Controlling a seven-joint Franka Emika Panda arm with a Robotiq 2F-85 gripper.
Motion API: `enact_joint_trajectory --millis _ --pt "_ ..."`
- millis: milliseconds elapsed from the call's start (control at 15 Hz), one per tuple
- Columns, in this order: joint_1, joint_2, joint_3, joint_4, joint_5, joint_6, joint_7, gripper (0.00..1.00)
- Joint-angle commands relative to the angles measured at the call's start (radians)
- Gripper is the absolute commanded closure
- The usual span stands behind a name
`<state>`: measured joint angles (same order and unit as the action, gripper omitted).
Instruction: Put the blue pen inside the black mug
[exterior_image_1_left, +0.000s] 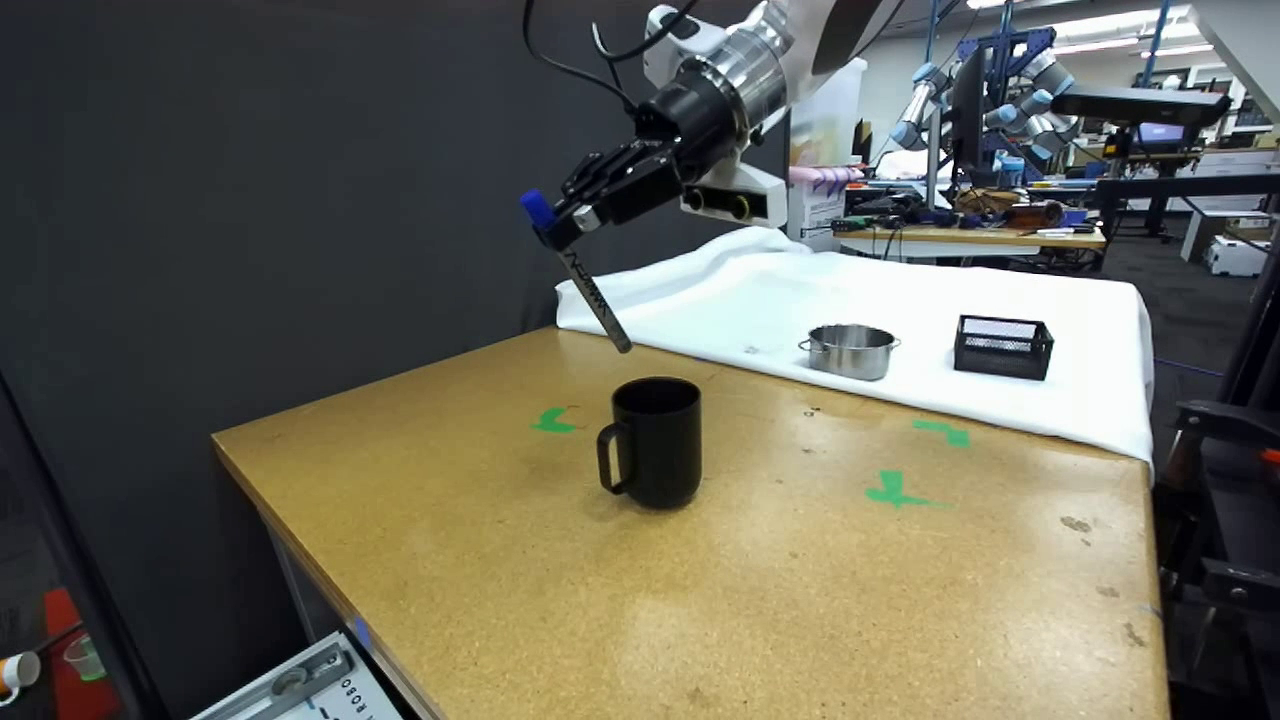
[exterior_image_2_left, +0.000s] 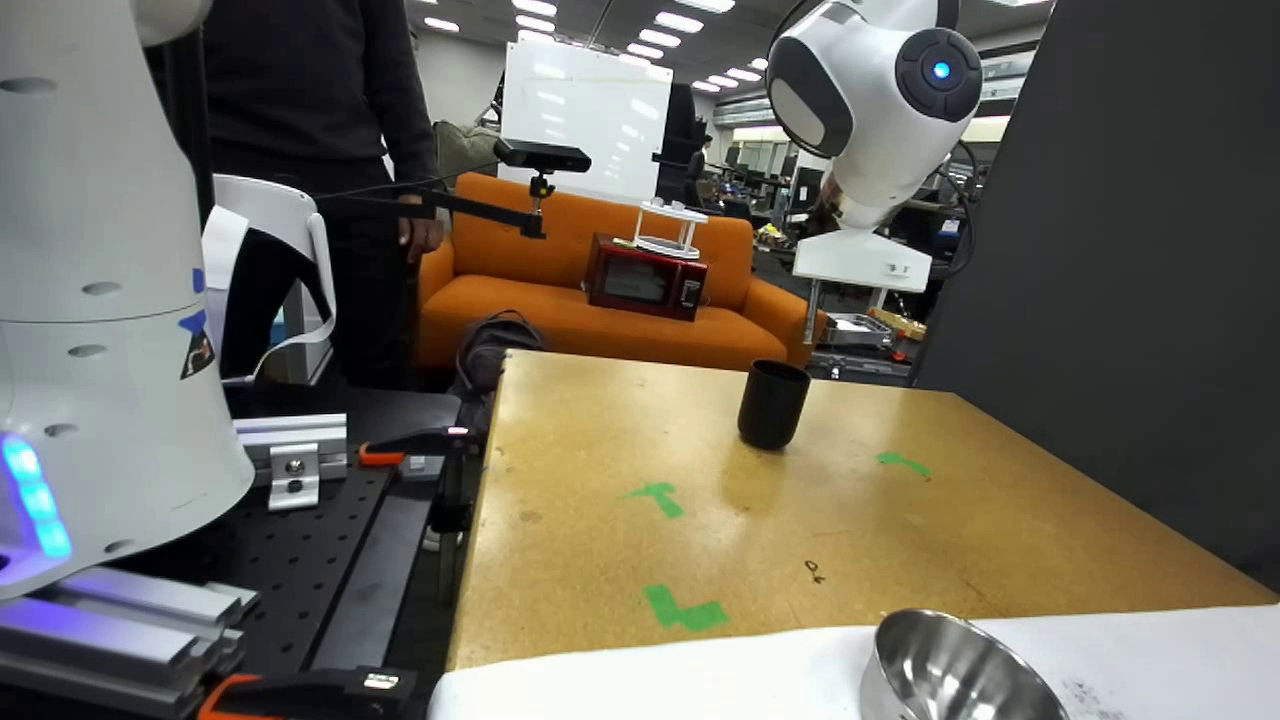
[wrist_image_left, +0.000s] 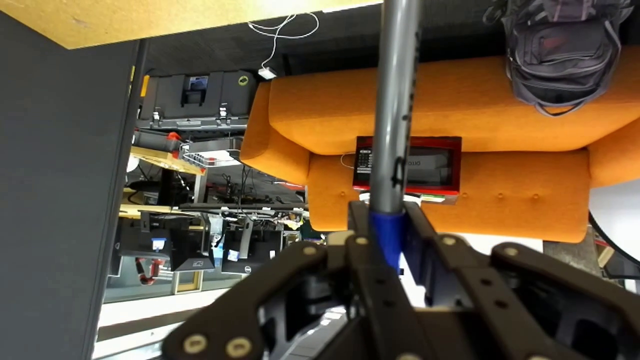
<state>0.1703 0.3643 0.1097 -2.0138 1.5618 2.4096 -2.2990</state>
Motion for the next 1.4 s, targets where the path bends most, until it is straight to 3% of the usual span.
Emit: enact_joint_trajectory --millis 0,733,1200,1267,1333 --pt "-0.011 -0.002 -0.005 -0.027 0.028 0.008 -0.006 0.95" --pt "-0.007 0.026 -0.003 -0.091 0.094 -0.011 -0.027 0.95" --pt "0.0 0.089 -0.01 -0.077 0.178 -0.031 -0.11 0.95" --pt "0.001 0.09 -0.011 -0.076 0.186 -0.033 -0.114 0.56" --pt "0.002 0.09 -0.013 -0.075 0.192 -0.037 -0.118 0.54"
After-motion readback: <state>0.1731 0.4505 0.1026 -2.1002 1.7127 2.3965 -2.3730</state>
